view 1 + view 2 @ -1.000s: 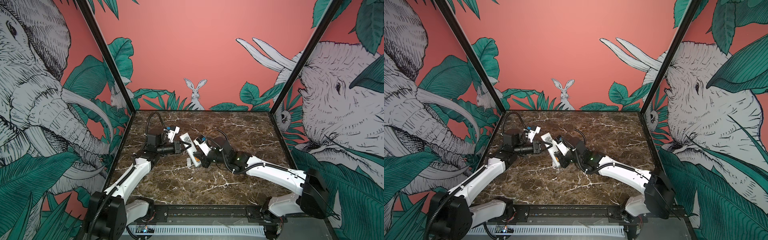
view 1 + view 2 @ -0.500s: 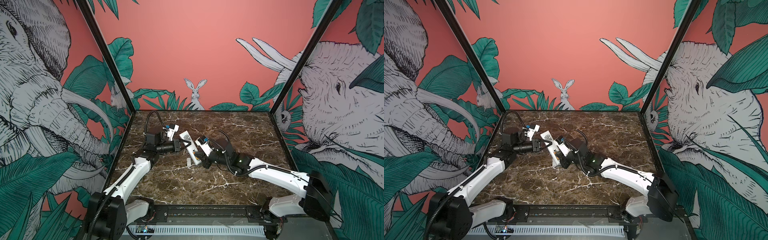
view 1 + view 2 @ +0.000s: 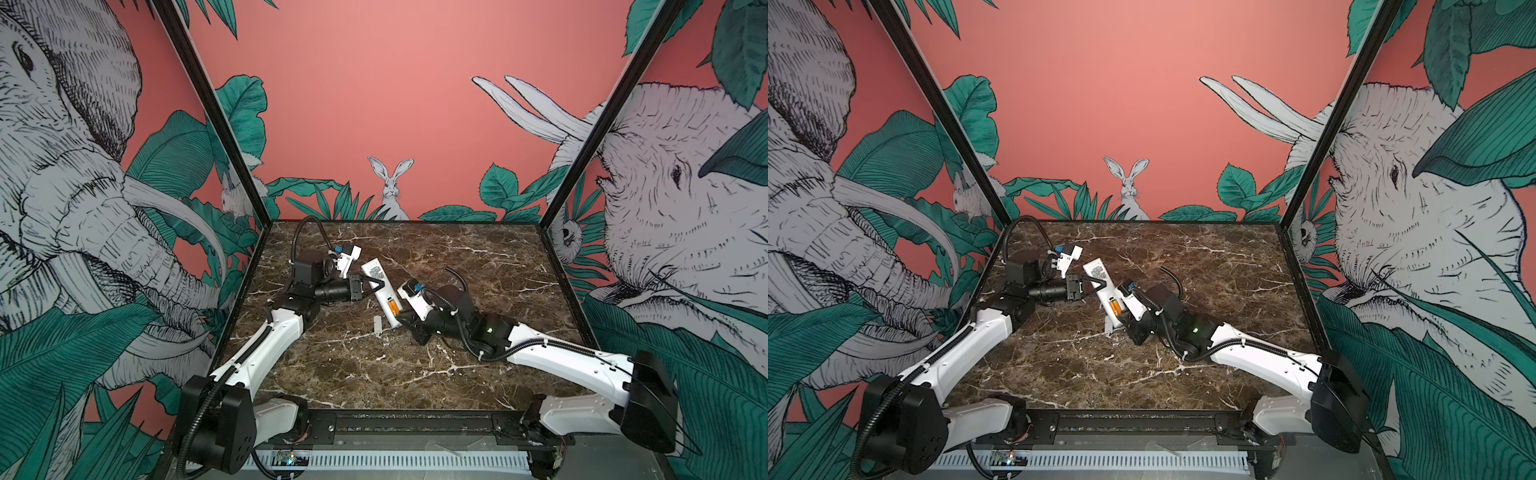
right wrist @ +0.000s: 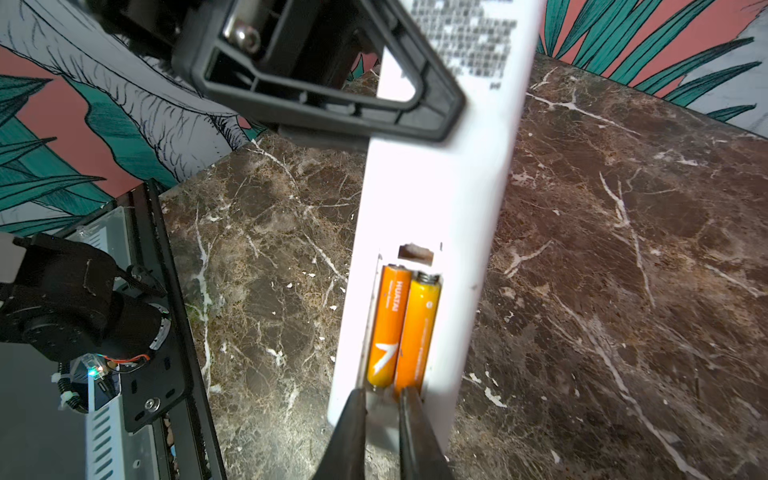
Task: Load the batteries into the remote control
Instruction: 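Lift the right gripper off the batteries and open it toward the cover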
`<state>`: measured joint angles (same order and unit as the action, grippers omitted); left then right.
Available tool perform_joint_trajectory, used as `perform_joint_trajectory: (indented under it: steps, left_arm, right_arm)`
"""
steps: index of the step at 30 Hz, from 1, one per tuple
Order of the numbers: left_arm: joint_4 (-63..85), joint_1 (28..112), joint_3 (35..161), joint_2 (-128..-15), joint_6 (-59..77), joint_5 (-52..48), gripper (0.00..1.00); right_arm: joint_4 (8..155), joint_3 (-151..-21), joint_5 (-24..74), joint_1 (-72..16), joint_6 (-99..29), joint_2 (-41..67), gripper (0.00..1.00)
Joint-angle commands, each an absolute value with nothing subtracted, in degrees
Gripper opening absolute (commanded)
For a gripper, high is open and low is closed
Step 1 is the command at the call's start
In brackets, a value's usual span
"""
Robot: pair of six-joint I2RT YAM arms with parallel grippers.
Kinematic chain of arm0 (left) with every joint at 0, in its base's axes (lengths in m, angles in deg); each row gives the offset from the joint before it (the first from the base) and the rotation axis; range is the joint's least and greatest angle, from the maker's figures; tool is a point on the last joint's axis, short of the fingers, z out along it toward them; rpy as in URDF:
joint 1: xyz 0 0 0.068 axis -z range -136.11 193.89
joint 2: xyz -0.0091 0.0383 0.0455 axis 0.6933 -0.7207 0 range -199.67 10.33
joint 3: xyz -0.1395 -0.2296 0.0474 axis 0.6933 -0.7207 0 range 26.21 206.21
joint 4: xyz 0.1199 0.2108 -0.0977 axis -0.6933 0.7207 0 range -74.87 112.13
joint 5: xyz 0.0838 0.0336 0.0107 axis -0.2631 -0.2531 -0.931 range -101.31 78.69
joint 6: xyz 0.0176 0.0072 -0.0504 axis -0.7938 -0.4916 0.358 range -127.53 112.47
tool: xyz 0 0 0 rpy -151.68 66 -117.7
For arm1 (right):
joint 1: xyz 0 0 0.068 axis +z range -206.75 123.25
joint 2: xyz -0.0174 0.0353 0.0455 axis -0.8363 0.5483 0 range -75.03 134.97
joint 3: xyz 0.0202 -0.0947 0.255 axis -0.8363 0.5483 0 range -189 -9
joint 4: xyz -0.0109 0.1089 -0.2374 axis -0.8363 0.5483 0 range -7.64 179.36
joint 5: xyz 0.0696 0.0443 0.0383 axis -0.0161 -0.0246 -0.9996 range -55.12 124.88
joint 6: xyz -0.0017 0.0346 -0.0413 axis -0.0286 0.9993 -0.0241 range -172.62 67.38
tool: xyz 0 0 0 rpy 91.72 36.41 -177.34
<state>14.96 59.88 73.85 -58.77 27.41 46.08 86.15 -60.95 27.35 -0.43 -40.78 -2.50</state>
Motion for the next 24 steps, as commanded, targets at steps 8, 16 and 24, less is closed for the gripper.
perform_joint_trajectory:
  steps: [8, 16, 24]
  left_arm:
    - [21.11, 59.82, 76.88, -56.74, 13.48, 52.13, 0.00]
    - [33.47, 59.80, 78.17, -54.62, 3.89, 41.54, 0.00]
    - [38.23, 59.80, 77.94, -54.69, 3.71, 21.10, 0.00]
  right_arm:
    - [92.22, -57.41, 28.26, -3.36, -35.63, -9.54, 0.42]
    - [96.27, -57.54, 29.82, -5.69, -32.18, -8.33, 0.74]
    - [98.59, -59.23, 31.90, -5.82, -29.82, -1.74, 0.95]
